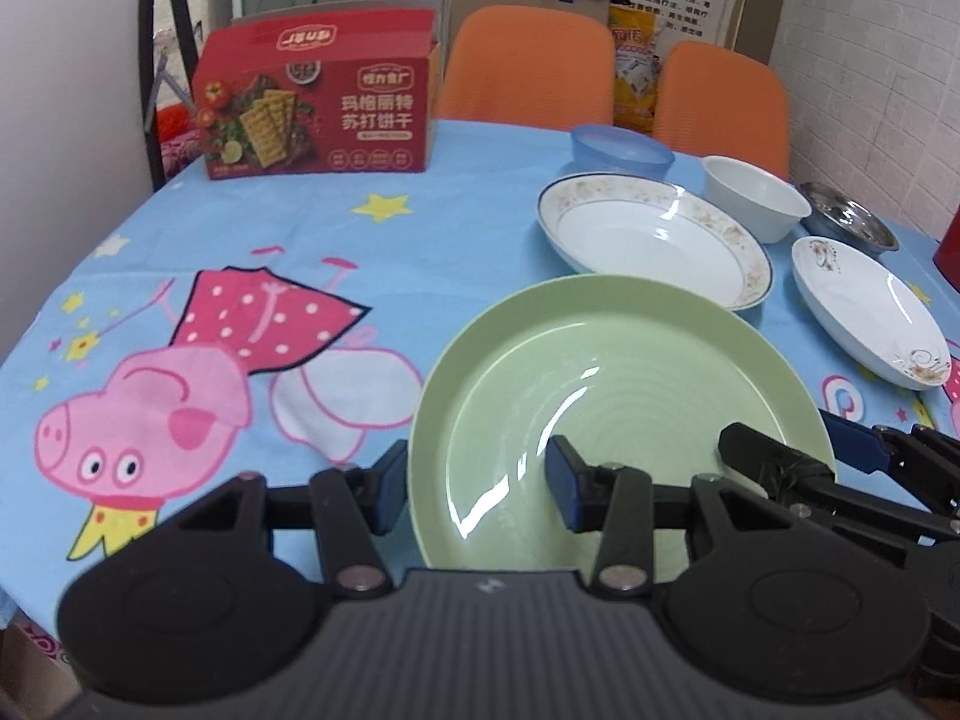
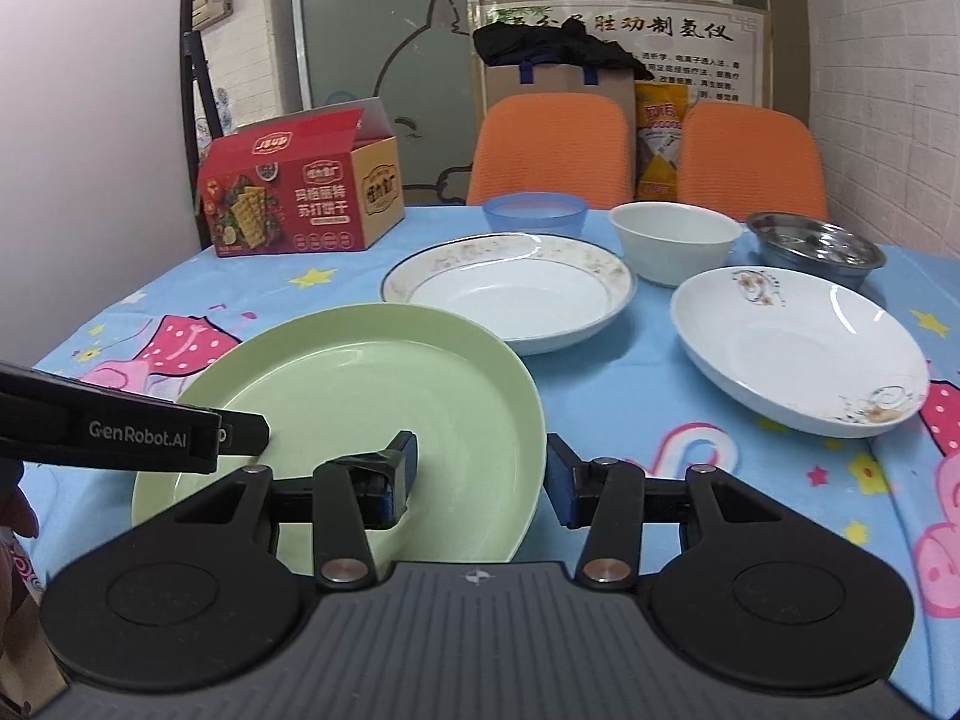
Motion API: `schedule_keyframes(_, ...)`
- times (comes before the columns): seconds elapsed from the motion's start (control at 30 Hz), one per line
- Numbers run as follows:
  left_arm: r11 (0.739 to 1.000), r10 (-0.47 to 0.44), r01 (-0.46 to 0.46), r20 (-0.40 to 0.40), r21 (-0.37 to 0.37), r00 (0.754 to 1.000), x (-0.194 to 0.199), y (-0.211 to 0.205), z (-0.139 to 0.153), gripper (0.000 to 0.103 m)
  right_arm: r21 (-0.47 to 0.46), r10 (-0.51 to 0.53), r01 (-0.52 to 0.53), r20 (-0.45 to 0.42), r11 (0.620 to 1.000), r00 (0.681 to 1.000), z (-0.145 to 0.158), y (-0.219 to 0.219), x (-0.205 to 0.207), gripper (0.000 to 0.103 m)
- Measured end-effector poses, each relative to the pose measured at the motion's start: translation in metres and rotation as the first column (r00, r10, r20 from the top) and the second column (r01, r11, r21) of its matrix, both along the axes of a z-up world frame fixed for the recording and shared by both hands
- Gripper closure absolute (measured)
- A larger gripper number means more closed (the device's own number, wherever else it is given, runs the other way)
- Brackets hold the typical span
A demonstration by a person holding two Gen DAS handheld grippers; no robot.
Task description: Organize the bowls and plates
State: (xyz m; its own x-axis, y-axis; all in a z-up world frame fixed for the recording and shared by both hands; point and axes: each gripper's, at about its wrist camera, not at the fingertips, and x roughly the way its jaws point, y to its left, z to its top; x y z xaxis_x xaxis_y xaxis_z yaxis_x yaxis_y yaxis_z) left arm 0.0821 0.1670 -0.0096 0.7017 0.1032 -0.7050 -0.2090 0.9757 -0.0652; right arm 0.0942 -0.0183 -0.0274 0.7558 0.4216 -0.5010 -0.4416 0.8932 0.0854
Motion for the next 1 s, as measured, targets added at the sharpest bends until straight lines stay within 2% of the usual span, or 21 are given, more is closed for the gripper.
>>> schedule_keyframes(0.17,1.0,0.017,-0.017,-0.008,0.0,1.0,0.006,0.01,-0.008,0.059,-0.015,0.027,-0.027,-0.022,1.0,0.999,-0.005,0.02,0.004,0.021)
schedule_keyframes(0.3,1.0,-0.001,0.001,-0.008,-0.009,1.0,0.011,0.005,-0.013,0.059,-0.03,0.018,-0.019,-0.03,0.999,0.999,-0.008,0.019,0.007,0.02)
schedule_keyframes(0.4,1.0,-0.014,0.014,0.014,0.021,1.0,0.013,-0.002,-0.015,0.057,-0.035,0.007,-0.008,-0.045,0.999,0.999,-0.012,0.017,0.01,0.014)
schedule_keyframes(0.43,1.0,-0.013,0.013,0.016,0.018,1.0,0.013,-0.002,-0.016,0.053,-0.033,0.011,-0.012,-0.05,0.999,0.999,-0.014,0.016,0.01,0.008)
schedule_keyframes(0.47,1.0,-0.023,0.023,0.007,0.002,1.0,0.014,0.0,-0.016,0.026,-0.026,0.02,-0.022,-0.052,0.999,0.998,-0.016,0.016,0.01,0.0)
schedule_keyframes(0.5,1.0,-0.028,0.028,0.011,-0.014,1.0,0.014,0.003,-0.016,0.017,-0.021,0.036,-0.037,-0.053,0.999,0.998,-0.016,0.016,0.009,0.0)
schedule_keyframes(0.57,1.0,-0.007,0.008,0.044,-0.008,0.999,0.009,0.009,-0.009,0.013,-0.007,0.062,-0.063,-0.061,0.998,0.996,-0.013,0.012,0.009,0.0)
schedule_keyframes(0.63,1.0,0.02,-0.021,0.081,0.017,0.997,0.006,0.015,0.001,0.0,0.02,0.042,-0.041,-0.05,0.999,0.998,-0.007,0.001,0.009,0.0)
schedule_keyframes(0.77,0.998,0.057,-0.057,0.101,0.001,0.993,0.006,0.03,0.011,0.0,0.064,-0.059,0.059,-0.011,0.996,0.998,0.008,-0.03,0.011,0.0)
schedule_keyframes(0.87,0.998,0.06,-0.057,0.096,-0.027,0.994,0.014,0.038,0.015,0.0,0.091,-0.117,0.119,-0.019,0.989,0.993,0.01,-0.049,0.016,0.0)
schedule_keyframes(1.0,0.999,0.037,-0.037,0.119,-0.009,0.992,0.033,0.04,0.029,0.0,0.12,-0.139,0.143,-0.039,0.982,0.989,0.016,-0.058,0.031,0.0)
